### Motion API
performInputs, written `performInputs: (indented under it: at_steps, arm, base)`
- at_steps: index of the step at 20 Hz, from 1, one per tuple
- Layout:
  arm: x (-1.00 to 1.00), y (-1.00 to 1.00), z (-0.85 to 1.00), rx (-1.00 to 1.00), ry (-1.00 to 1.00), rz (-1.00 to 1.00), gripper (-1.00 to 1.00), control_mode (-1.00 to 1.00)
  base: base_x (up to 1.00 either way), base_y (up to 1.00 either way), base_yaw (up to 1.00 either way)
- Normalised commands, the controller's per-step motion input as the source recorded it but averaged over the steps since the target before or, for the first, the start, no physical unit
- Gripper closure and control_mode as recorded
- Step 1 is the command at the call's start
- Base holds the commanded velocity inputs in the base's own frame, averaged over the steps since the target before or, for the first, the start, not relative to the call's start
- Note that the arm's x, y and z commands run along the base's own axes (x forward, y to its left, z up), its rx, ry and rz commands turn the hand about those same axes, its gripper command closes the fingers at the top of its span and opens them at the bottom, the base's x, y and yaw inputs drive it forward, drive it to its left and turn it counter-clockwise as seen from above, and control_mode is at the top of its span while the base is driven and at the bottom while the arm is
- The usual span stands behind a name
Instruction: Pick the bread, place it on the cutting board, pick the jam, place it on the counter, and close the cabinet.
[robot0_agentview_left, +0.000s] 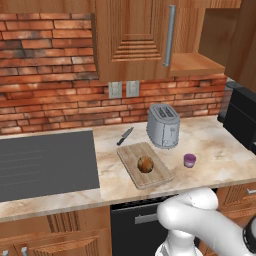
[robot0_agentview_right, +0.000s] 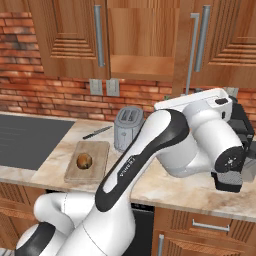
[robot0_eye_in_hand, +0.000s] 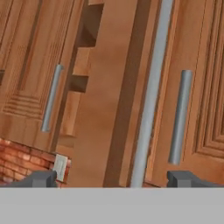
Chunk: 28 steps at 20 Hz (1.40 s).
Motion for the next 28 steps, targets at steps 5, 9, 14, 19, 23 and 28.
performInputs:
  at_steps: [5, 9, 14, 19, 23, 28]
  arm:
    - [0.15, -0.10, 0.00, 0.00, 0.00, 0.13, -1.00, -1.00]
    - [0.11, -0.07, 0.00, 0.00, 0.00, 0.13, -1.00, -1.00]
    - [0.08, -0.02, 0.00, 0.00, 0.00, 0.13, -1.00, -1.00]
    - [0.00, 0.00, -0.01, 0.00, 0.00, 0.14, -1.00, -1.00]
    - [0.00, 0.07, 0.00, 0.00, 0.00, 0.16, -1.00, -1.00]
    - [0.00, 0.21, 0.00, 0.00, 0.00, 0.13, -1.00, -1.00]
  base:
    - [0.00, 0.00, 0.00]
    - [0.00, 0.00, 0.00]
    - [0.00, 0.00, 0.00]
    - [0.00, 0.00, 0.00]
    - [0.00, 0.00, 0.00]
    - [0.00, 0.00, 0.00]
